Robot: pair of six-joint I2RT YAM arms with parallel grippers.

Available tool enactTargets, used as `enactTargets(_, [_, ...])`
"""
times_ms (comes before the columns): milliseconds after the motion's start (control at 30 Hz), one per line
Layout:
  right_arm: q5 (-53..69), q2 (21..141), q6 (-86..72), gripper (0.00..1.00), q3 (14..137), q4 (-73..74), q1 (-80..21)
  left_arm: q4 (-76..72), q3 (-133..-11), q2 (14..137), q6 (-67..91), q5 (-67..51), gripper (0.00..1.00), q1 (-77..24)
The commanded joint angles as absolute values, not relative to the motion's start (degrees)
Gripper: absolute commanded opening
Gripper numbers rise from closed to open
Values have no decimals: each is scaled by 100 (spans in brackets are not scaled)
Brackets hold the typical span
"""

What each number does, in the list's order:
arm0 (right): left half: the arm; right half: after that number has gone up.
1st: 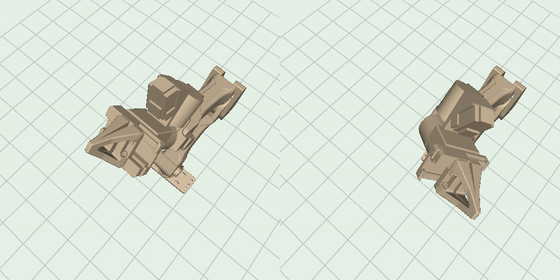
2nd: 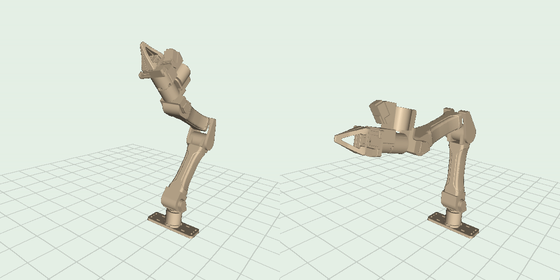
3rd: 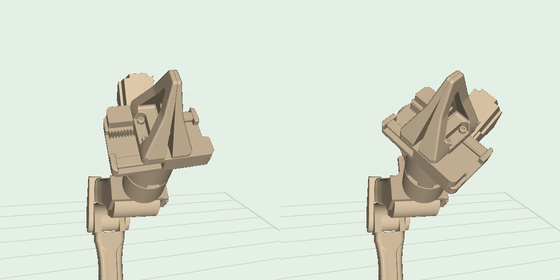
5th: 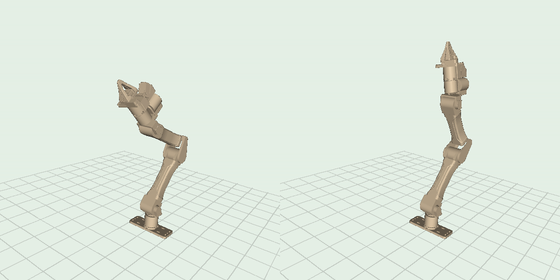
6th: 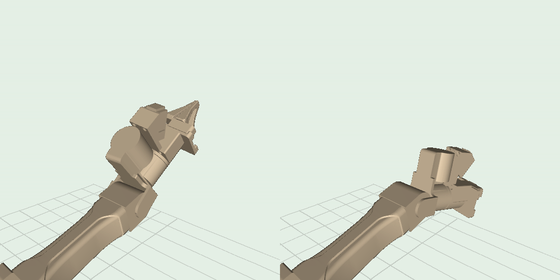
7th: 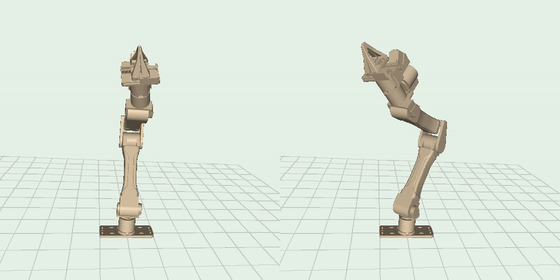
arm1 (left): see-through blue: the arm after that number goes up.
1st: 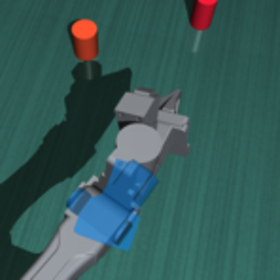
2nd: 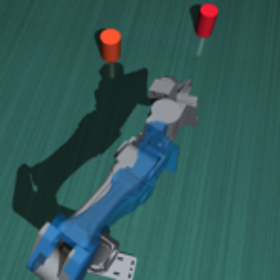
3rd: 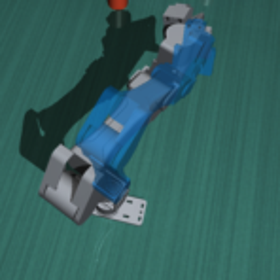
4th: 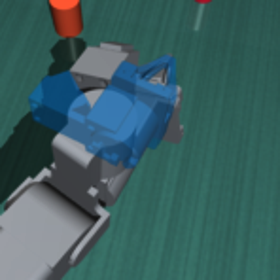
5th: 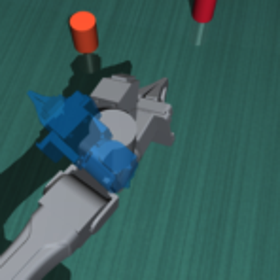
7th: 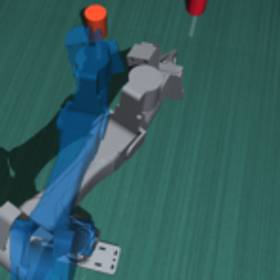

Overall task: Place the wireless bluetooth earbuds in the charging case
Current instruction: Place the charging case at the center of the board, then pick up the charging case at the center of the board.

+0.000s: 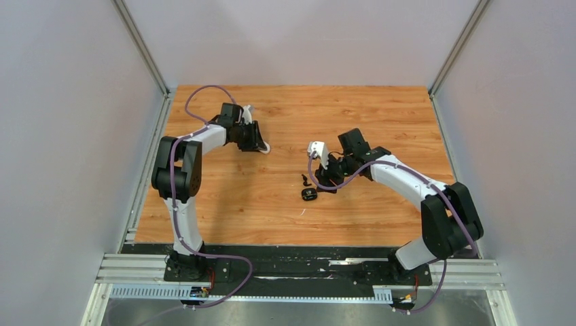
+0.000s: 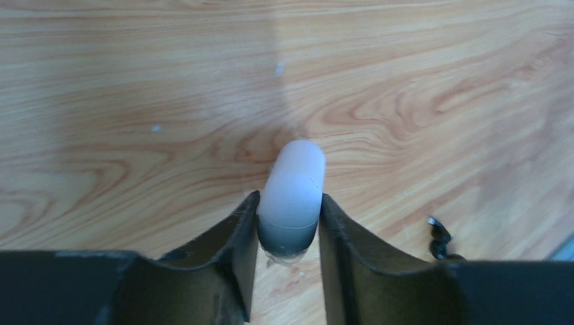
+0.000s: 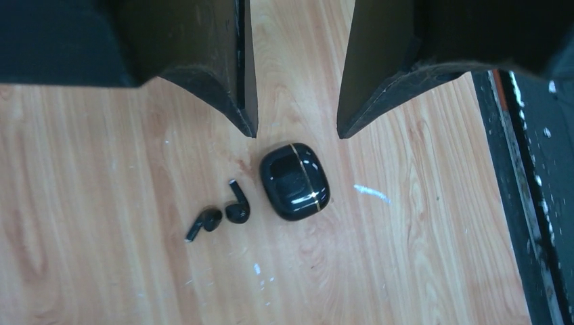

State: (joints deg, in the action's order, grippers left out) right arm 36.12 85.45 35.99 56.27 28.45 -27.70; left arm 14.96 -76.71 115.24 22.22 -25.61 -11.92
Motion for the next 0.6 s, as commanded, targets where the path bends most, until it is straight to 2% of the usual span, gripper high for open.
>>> enactTargets(0, [4231, 8761, 4886, 46, 5715, 3239, -2783, 1874, -7784, 11607, 2235, -1905, 53, -1022])
enactTargets(67, [4251, 8841, 5360, 46, 5656, 3238, -2782, 1940, -7779, 11475, 2155, -1844, 62, -936])
enactTargets(233, [4252, 8979, 6386, 47, 5465, 3185, -2786, 2234, -7871, 10882, 1894, -1819, 75, -726])
enactTargets(567, [4145, 9323, 6527, 48, 5355, 2742, -2960, 2783, -7280, 9469, 1973, -2040, 77, -534])
